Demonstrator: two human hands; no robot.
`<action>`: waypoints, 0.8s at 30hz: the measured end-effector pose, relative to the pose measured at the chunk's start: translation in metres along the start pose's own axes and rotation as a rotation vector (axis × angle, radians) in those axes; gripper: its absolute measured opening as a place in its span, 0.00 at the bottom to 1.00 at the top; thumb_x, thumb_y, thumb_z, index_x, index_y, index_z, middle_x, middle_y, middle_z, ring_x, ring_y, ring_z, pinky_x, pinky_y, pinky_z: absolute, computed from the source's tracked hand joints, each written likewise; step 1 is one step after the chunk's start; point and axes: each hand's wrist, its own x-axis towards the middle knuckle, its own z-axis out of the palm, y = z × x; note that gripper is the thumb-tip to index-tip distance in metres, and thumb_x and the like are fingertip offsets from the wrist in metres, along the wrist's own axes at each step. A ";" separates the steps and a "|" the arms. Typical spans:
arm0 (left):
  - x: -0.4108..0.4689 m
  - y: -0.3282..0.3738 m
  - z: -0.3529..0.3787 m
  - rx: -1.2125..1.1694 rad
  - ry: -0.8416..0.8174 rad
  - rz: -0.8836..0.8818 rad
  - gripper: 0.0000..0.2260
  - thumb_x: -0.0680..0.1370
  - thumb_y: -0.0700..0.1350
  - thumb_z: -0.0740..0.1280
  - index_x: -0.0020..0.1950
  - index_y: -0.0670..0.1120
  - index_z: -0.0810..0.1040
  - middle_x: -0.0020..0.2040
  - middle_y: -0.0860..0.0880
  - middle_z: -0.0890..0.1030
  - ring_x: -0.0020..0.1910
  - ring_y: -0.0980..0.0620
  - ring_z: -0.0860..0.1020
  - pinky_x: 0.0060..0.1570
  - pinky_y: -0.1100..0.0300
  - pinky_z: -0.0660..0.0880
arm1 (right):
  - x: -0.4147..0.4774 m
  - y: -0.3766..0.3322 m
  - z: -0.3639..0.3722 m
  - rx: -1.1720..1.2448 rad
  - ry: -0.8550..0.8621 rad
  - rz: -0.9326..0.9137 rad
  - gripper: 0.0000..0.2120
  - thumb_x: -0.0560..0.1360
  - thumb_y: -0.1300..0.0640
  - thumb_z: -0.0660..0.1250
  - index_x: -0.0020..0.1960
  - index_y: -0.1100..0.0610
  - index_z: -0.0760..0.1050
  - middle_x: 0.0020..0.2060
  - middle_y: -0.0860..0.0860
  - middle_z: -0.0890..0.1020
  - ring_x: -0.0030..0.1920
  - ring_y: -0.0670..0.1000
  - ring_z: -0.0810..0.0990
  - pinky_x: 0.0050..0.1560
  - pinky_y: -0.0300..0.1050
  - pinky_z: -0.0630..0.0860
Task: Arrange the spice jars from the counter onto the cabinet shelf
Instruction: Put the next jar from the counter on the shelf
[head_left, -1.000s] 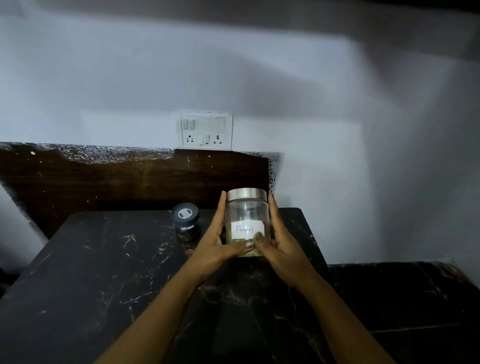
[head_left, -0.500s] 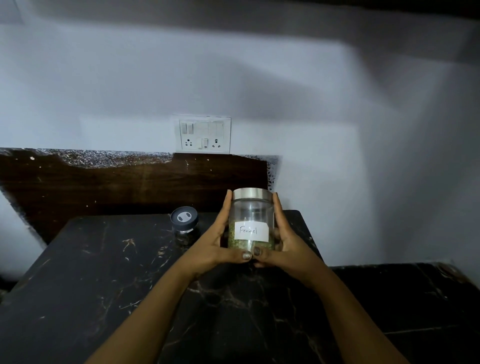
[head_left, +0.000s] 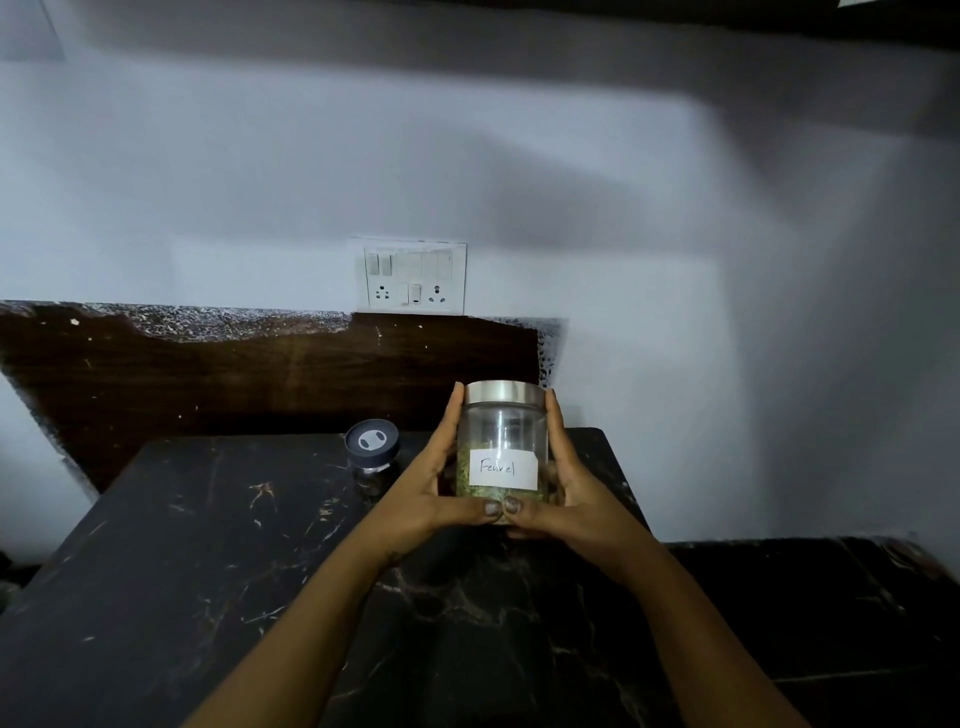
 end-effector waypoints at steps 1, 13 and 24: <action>0.000 0.001 0.000 0.004 0.003 0.004 0.50 0.67 0.36 0.73 0.74 0.63 0.43 0.71 0.56 0.62 0.61 0.64 0.73 0.53 0.66 0.74 | 0.000 0.000 0.000 0.001 -0.002 -0.001 0.51 0.71 0.61 0.71 0.69 0.29 0.36 0.71 0.51 0.66 0.60 0.49 0.77 0.51 0.47 0.81; 0.015 0.043 -0.015 0.099 0.017 0.094 0.51 0.65 0.46 0.74 0.73 0.63 0.40 0.74 0.61 0.54 0.66 0.75 0.61 0.57 0.78 0.66 | 0.017 -0.037 -0.012 -0.139 0.007 -0.062 0.48 0.73 0.56 0.69 0.67 0.28 0.33 0.56 0.30 0.67 0.51 0.29 0.73 0.49 0.27 0.73; 0.084 0.165 -0.043 0.244 0.032 0.370 0.42 0.72 0.42 0.71 0.65 0.75 0.46 0.73 0.54 0.63 0.60 0.57 0.75 0.48 0.65 0.77 | 0.068 -0.145 -0.057 -0.206 0.193 -0.333 0.52 0.64 0.51 0.74 0.72 0.39 0.41 0.63 0.45 0.71 0.59 0.42 0.74 0.51 0.34 0.77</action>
